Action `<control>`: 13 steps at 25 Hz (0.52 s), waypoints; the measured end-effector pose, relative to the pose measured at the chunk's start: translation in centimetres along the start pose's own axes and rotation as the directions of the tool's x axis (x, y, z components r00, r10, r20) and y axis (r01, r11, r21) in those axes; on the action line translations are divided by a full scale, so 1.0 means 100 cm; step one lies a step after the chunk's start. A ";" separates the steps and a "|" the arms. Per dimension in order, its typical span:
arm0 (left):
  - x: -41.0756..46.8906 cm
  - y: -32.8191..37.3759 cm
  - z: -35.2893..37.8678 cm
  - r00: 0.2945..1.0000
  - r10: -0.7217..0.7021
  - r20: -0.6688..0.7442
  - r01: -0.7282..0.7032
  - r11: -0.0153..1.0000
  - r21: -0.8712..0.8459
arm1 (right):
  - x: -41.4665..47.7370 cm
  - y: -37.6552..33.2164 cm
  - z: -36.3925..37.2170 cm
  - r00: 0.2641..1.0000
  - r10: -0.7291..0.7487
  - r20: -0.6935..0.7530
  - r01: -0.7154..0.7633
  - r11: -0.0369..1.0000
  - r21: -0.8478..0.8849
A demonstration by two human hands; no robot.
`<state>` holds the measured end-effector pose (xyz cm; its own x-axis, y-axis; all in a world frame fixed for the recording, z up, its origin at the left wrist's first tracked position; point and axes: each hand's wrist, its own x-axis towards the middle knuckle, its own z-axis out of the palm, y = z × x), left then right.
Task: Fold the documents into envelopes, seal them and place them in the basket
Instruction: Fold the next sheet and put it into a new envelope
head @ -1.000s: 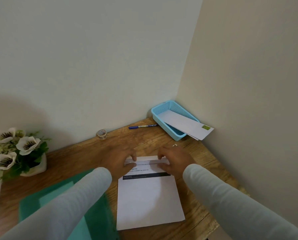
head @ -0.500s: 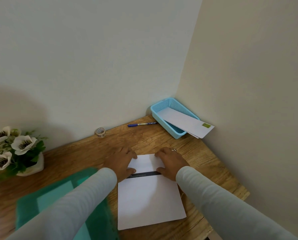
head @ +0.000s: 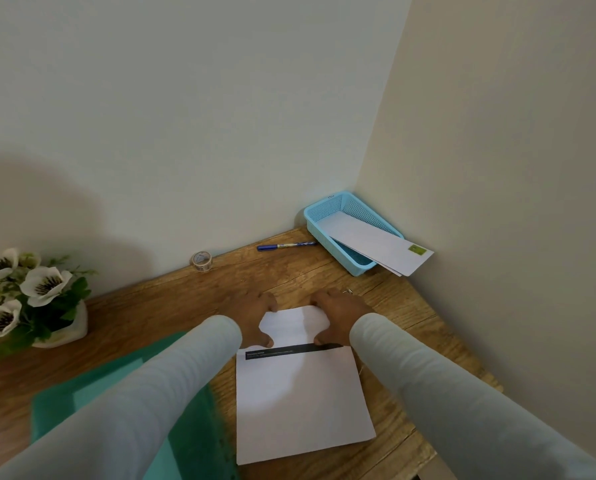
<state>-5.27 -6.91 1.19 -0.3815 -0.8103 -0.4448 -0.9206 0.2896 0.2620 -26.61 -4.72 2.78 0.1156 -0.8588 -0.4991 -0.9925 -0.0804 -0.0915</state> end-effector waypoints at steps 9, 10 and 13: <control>-0.008 -0.006 0.007 0.988 0.028 -0.152 -0.031 0.999 -0.016 | -0.018 0.010 0.003 0.985 0.010 -0.175 0.022 0.984 0.176; -0.010 -0.008 0.007 0.978 0.042 -0.206 -0.050 0.998 -0.033 | -0.021 0.012 0.001 0.979 0.003 -0.204 0.036 0.982 0.187; -0.014 -0.007 0.003 0.932 0.094 -0.350 -0.114 0.993 -0.037 | -0.029 0.016 -0.006 0.955 -0.023 -0.294 0.072 0.985 0.157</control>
<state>-4.15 -5.84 1.33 -0.4127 -0.9064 -0.0906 -0.8676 0.3608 0.3423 -28.56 -2.68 4.63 0.1219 -0.9675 -0.2214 -0.9632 -0.0615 -0.2616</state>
